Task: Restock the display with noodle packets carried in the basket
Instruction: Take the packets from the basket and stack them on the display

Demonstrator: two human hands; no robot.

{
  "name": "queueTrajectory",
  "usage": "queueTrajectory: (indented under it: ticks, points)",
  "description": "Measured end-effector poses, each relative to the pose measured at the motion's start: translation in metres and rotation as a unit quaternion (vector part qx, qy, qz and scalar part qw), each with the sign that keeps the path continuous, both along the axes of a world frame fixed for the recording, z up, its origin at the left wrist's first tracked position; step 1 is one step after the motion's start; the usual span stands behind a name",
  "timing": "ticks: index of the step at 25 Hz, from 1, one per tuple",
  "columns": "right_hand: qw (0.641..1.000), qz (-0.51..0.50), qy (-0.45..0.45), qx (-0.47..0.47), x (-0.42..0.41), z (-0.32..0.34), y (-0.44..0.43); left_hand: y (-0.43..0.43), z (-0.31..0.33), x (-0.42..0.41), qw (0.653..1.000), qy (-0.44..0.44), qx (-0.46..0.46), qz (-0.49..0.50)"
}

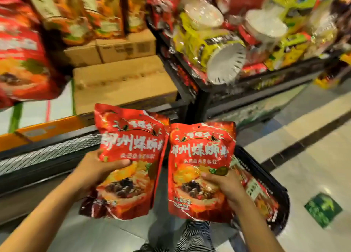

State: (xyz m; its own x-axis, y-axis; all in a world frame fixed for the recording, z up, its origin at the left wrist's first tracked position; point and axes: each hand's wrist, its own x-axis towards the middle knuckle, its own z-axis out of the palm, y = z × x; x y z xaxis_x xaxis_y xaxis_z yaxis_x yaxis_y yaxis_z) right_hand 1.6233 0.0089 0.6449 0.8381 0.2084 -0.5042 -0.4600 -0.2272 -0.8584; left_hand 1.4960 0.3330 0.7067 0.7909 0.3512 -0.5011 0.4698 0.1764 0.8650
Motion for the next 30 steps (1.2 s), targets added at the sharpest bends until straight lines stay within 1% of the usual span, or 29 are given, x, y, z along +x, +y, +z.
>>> queueTrajectory:
  ticks: [4,7,10,13,18,21,24,28,30]
  points:
    - [0.99,0.123,-0.055,0.031,-0.011,0.052,0.089,0.059,0.038,-0.092,0.992,-0.053,-0.001,0.117]
    - [0.982,0.159,-0.083,0.067,-0.021,0.08,0.14,0.078,0.052,-0.133,0.982,-0.076,0.017,0.171]
    - [0.976,0.171,-0.062,0.122,-0.029,0.097,0.178,0.092,0.056,-0.161,0.97,-0.104,0.01,0.222]
    - [0.971,0.185,-0.03,0.148,-0.023,0.103,0.204,0.106,0.059,-0.169,0.958,-0.12,-0.004,0.259]
    - [0.964,0.217,-0.038,0.148,0.02,0.093,0.239,0.132,0.061,-0.149,0.945,-0.147,-0.028,0.29]
    - [0.962,0.231,-0.053,0.137,0.064,0.084,0.278,0.161,0.065,-0.113,0.945,-0.146,-0.017,0.294]
    - [0.957,0.246,-0.074,0.135,0.102,0.089,0.32,0.193,0.067,-0.072,0.944,-0.132,-0.014,0.304]
    - [0.946,0.286,-0.045,0.146,0.149,0.103,0.382,0.233,0.075,-0.023,0.93,-0.134,-0.007,0.342]
    - [0.942,0.294,-0.054,0.154,0.165,0.103,0.412,0.249,0.077,-0.009,0.922,-0.132,0.009,0.364]
